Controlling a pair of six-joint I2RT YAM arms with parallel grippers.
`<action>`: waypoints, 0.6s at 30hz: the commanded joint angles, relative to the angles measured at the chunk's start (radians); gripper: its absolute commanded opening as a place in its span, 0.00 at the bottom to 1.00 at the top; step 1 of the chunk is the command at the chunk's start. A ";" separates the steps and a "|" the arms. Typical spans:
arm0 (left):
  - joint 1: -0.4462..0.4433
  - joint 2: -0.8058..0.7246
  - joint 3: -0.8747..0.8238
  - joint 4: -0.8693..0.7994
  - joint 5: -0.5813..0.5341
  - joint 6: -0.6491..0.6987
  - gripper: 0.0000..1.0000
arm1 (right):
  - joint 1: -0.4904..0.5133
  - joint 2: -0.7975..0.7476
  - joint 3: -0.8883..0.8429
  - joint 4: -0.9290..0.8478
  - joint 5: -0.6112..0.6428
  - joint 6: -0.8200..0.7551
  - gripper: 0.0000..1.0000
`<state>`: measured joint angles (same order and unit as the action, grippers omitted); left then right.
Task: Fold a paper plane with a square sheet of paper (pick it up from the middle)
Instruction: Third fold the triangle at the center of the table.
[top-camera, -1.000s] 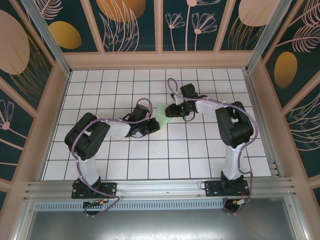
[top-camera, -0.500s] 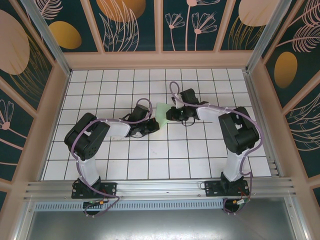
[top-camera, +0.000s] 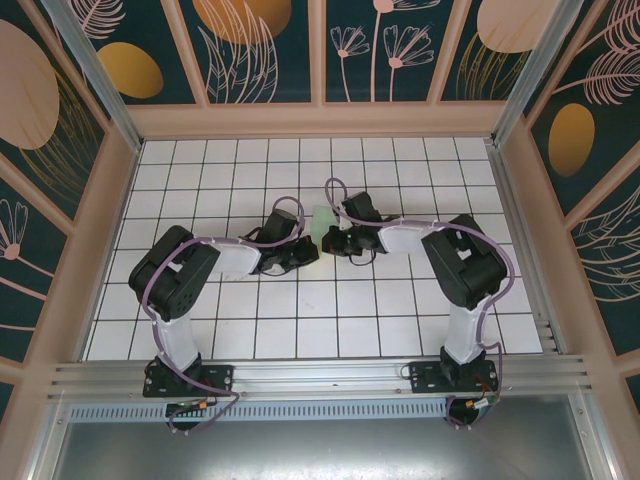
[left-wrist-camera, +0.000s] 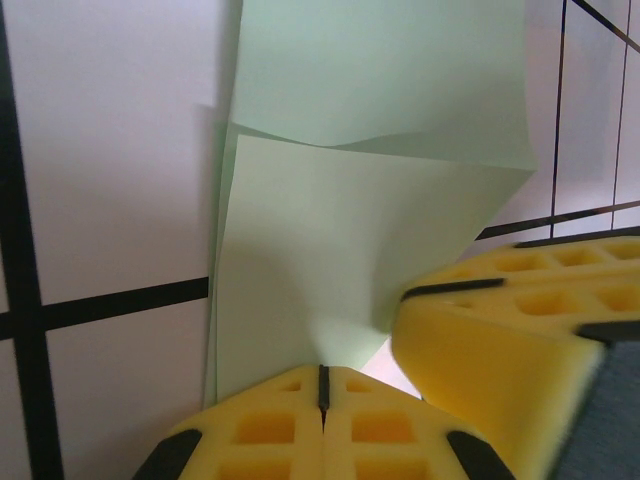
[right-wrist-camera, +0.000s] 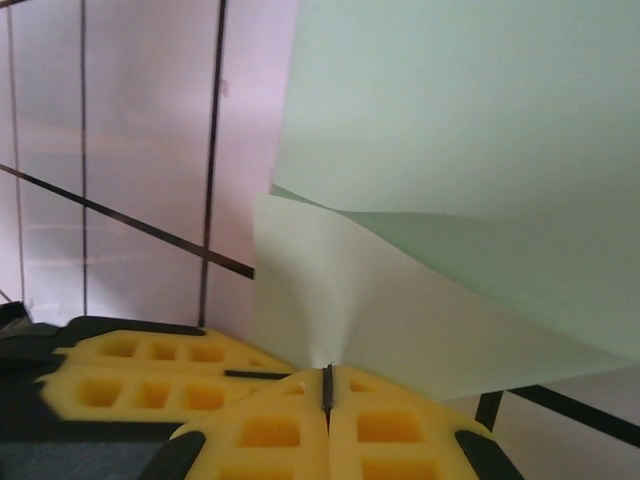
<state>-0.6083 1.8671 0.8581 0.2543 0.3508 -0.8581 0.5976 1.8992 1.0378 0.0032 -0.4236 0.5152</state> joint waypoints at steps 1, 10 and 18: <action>-0.003 -0.005 -0.023 -0.066 -0.033 0.006 0.00 | 0.004 0.027 0.038 0.000 0.004 -0.004 0.07; -0.003 -0.006 -0.035 -0.086 -0.043 0.010 0.00 | -0.033 0.058 0.056 -0.025 0.024 -0.041 0.07; -0.001 -0.008 -0.051 -0.098 -0.048 0.021 0.00 | -0.158 0.069 0.066 -0.044 0.060 -0.101 0.05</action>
<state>-0.6083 1.8618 0.8463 0.2626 0.3466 -0.8577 0.5056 1.9472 1.0760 -0.0082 -0.4301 0.4572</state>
